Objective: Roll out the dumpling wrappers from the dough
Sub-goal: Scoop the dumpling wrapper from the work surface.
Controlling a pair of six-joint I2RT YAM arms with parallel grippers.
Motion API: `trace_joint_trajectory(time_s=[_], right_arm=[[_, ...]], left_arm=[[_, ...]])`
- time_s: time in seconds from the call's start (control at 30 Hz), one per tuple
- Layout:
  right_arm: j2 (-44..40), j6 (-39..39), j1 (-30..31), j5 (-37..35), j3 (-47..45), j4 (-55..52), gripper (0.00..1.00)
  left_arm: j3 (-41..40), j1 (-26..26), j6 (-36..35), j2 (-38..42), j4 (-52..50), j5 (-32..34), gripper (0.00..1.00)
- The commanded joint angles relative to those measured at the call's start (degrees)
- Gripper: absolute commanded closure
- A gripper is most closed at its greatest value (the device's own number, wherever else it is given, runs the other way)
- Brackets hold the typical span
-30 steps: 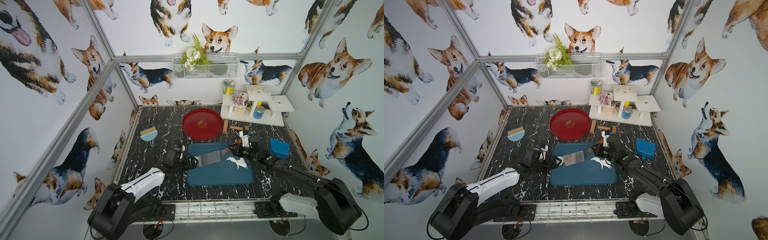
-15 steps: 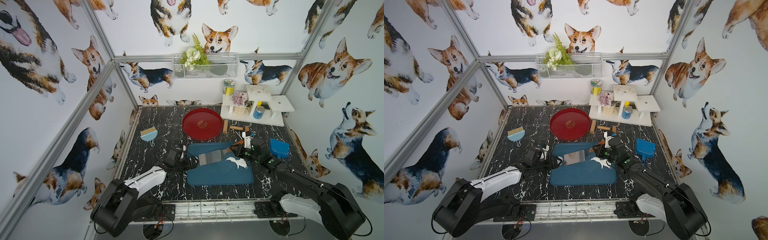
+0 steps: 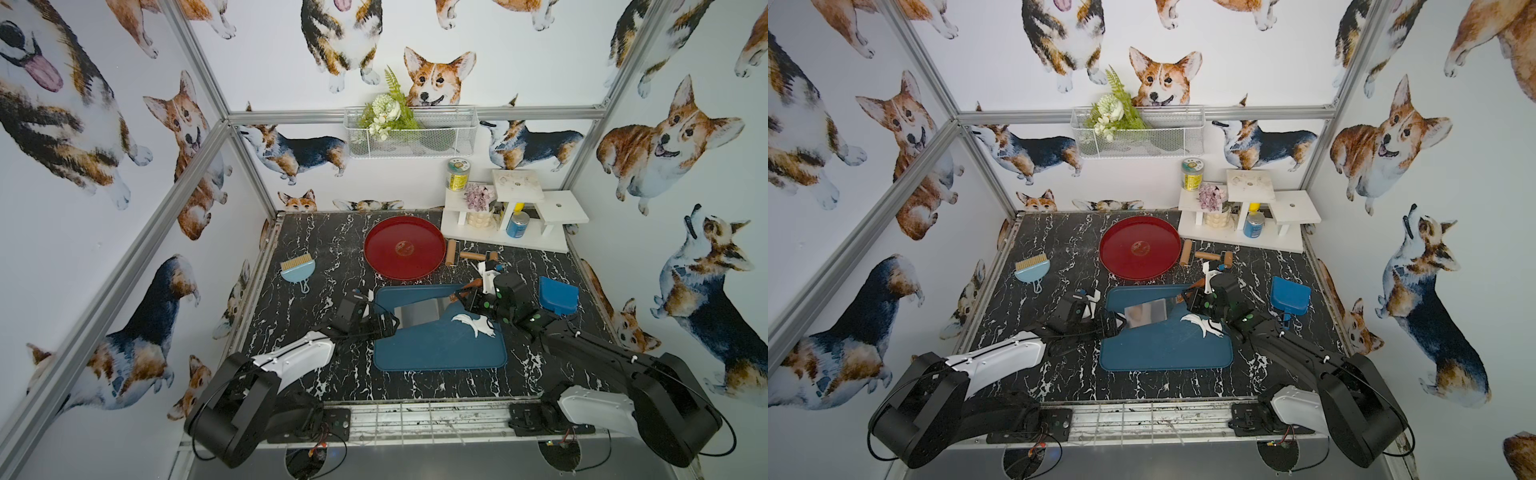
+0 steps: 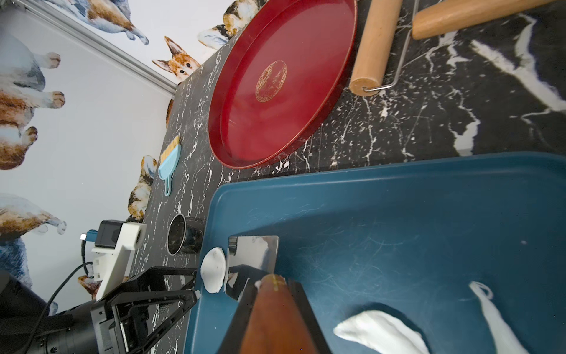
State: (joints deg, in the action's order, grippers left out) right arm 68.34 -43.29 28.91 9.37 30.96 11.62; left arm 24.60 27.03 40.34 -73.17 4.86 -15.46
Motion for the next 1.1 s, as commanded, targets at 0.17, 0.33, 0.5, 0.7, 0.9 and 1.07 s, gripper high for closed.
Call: trace_joint_trajectory(time_s=[0.17, 0.33, 0.5, 0.7, 0.9, 1.07], right_arm=[[2.0, 0.0, 2.4, -0.6, 0.3, 1.9, 1.00], [0.0, -1.3, 2.3, -2.5, -0.8, 2.6, 1.00], [0.6, -2.7, 2.3, -1.5, -2.1, 5.2, 1.00], [2.7, -5.6, 2.3, 1.0, -3.6, 10.3, 1.00], [4.1, -7.0, 2.3, 1.7, -4.1, 13.2, 1.00], [4.2, -8.6, 2.2, 1.9, -4.7, 15.2, 1.00]], left_arm=[[1.6, 0.3, -0.1, -1.6, 1.5, -0.4, 0.01], [1.4, 0.4, 0.0, -1.2, 1.2, -0.2, 0.01], [1.0, 0.4, 0.1, -1.2, 1.5, -0.3, 0.01], [0.8, 0.6, 0.4, -1.1, 1.8, -0.2, 0.01], [1.1, 0.7, 0.7, -1.6, 2.0, -0.2, 0.01], [0.7, 0.7, 1.4, -0.9, 2.1, 0.7, 0.01]])
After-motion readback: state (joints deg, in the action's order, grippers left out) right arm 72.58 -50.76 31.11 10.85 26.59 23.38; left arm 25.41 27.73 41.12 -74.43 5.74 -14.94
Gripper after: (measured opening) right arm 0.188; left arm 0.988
